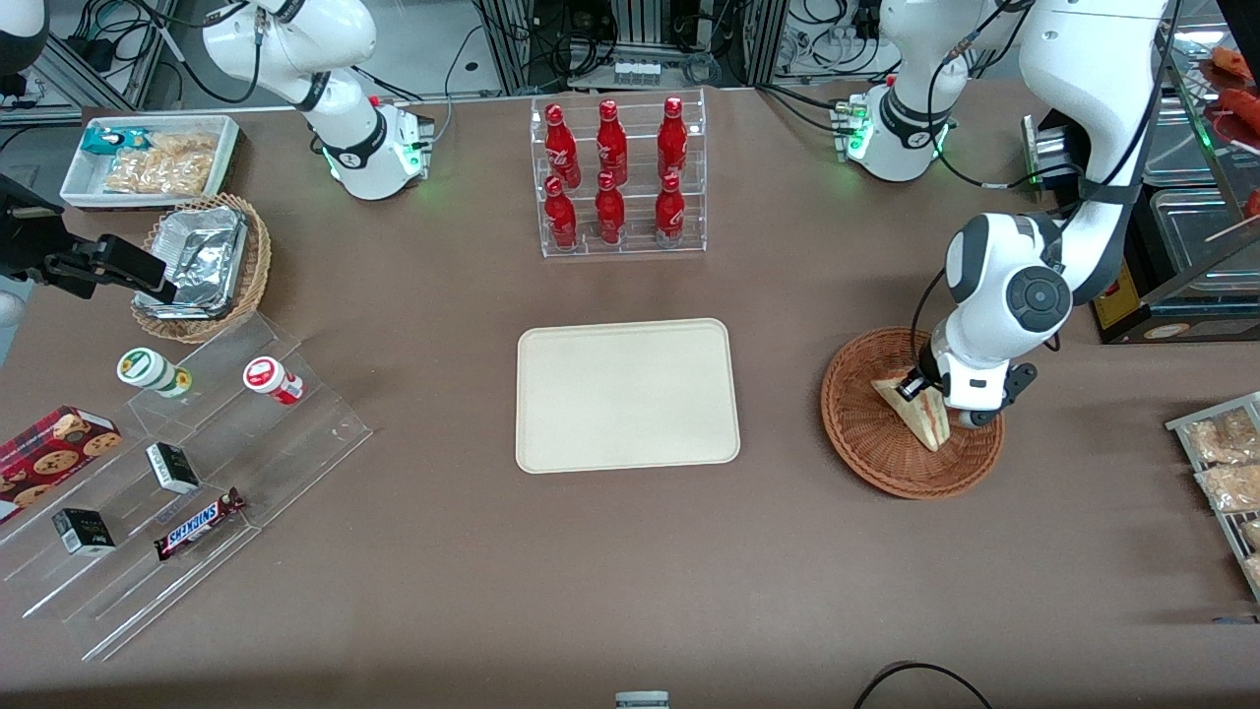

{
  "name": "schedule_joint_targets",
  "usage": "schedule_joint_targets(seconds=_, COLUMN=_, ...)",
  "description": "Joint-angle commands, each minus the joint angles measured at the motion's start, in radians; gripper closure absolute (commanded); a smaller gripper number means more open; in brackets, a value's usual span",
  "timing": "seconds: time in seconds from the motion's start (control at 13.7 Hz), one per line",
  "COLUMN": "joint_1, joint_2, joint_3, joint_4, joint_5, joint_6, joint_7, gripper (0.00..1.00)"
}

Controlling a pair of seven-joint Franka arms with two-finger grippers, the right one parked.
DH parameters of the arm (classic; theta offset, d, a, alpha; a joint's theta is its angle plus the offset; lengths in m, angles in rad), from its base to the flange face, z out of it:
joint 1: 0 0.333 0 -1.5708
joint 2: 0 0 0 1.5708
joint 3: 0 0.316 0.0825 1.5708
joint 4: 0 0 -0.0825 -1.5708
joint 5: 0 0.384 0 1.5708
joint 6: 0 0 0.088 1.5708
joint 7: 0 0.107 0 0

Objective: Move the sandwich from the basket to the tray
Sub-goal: 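Lift the sandwich and carry it with the left gripper over the tray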

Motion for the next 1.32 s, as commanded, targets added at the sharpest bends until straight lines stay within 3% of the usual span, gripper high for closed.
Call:
schedule_joint_targets(seconds=0.0, joint_1=-0.006, joint_2=-0.046, joint_3=0.002, joint_4=0.077, joint_5=0.000, joint_6=-0.140, joint_7=0.021, gripper=0.89)
schedule_joint_targets(seconds=0.22, joint_1=-0.039, joint_2=-0.045, joint_3=-0.002, joint_4=0.198, joint_5=0.008, joint_6=-0.329, joint_7=0.046, gripper=0.91)
schedule_joint_targets(seconds=0.59, joint_1=-0.174, joint_2=-0.013, joint_3=-0.007, joint_4=0.241, joint_5=0.006, joint_6=-0.356, joint_7=0.306, gripper=0.91)
schedule_joint_targets(seconds=0.95, joint_1=-0.352, joint_2=0.087, joint_3=-0.007, joint_4=0.347, joint_5=-0.012, joint_6=-0.357, joint_7=0.248, gripper=0.93)
schedule_joint_targets(seconds=1.24, joint_1=-0.474, joint_2=0.219, joint_3=-0.012, joint_4=0.497, joint_5=-0.026, joint_6=-0.357, joint_7=0.069, gripper=0.93)
